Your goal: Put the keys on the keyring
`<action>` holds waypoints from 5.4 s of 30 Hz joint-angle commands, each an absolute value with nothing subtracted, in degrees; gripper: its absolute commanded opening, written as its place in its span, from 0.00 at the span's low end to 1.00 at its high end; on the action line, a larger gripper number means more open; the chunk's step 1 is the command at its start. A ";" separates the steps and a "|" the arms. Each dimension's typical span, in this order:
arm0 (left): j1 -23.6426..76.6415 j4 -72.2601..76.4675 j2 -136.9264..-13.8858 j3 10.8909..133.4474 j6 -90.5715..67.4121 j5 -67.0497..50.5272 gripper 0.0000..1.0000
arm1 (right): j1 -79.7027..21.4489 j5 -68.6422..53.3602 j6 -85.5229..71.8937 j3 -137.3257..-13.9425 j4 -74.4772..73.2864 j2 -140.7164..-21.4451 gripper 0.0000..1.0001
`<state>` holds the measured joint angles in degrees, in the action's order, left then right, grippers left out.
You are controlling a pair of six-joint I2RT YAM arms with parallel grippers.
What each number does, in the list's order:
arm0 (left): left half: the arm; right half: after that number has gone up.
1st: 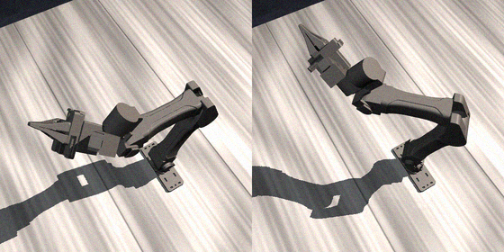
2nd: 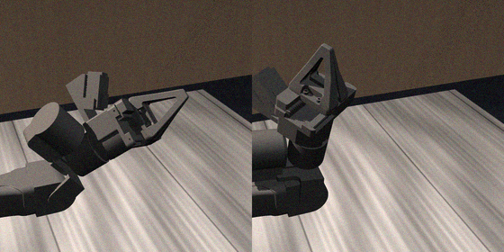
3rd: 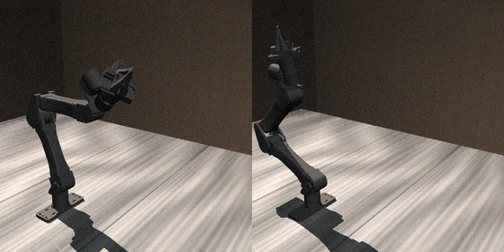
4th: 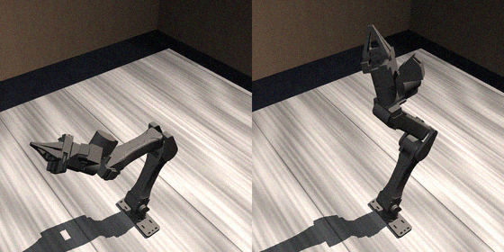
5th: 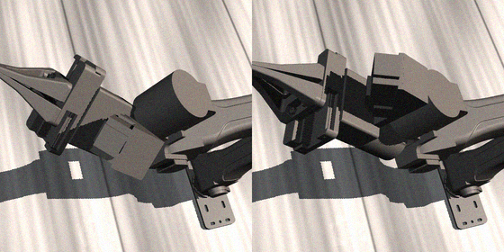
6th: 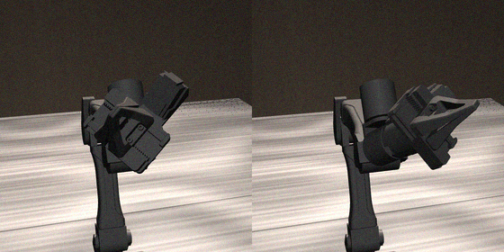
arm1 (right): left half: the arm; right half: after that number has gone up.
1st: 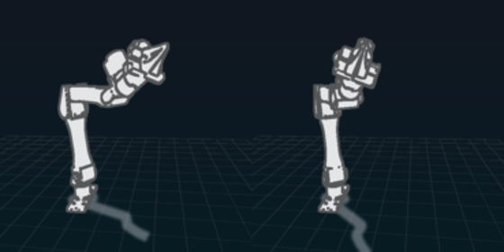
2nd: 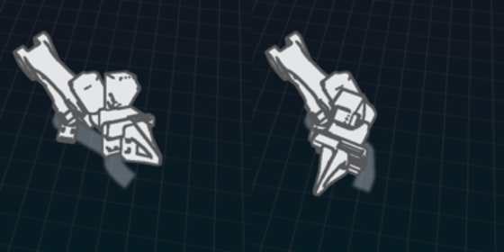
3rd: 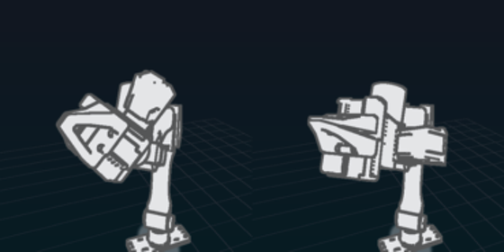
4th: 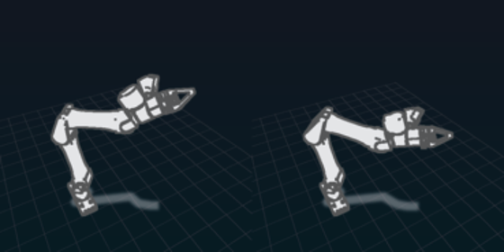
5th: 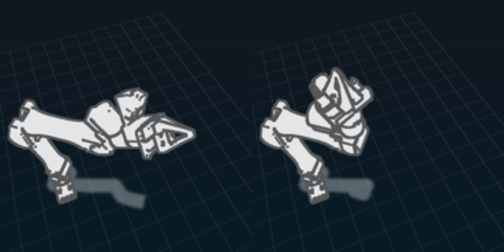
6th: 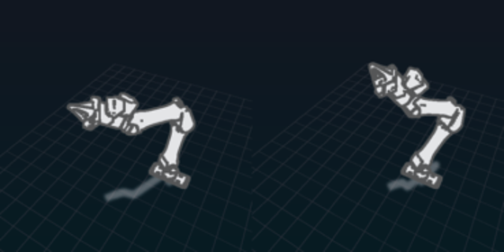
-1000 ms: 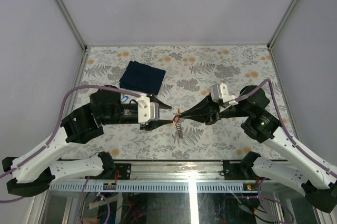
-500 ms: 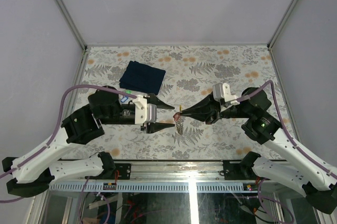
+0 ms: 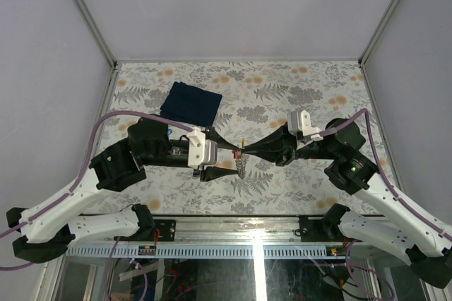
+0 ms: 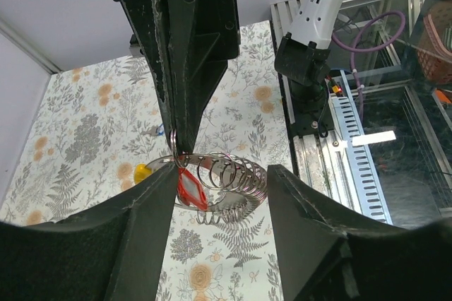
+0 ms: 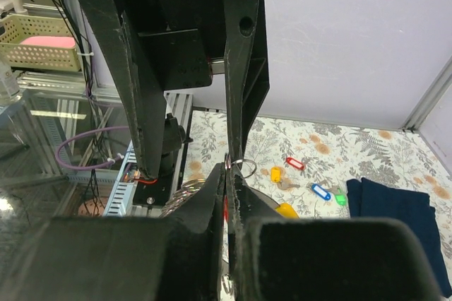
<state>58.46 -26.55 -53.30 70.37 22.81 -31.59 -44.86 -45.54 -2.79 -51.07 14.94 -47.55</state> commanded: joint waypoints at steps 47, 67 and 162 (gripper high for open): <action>58.63 -19.07 -54.11 68.32 21.93 -30.87 0.54 | -44.79 -44.30 -4.02 -50.89 21.21 -45.71 0.00; 58.66 -15.97 -53.31 66.69 19.41 -29.45 0.45 | -44.82 -40.12 -6.17 -48.61 25.09 -44.32 0.00; 58.71 -48.28 -62.80 82.05 24.78 -18.04 0.00 | -44.82 -42.29 5.03 -51.37 5.30 -44.57 0.27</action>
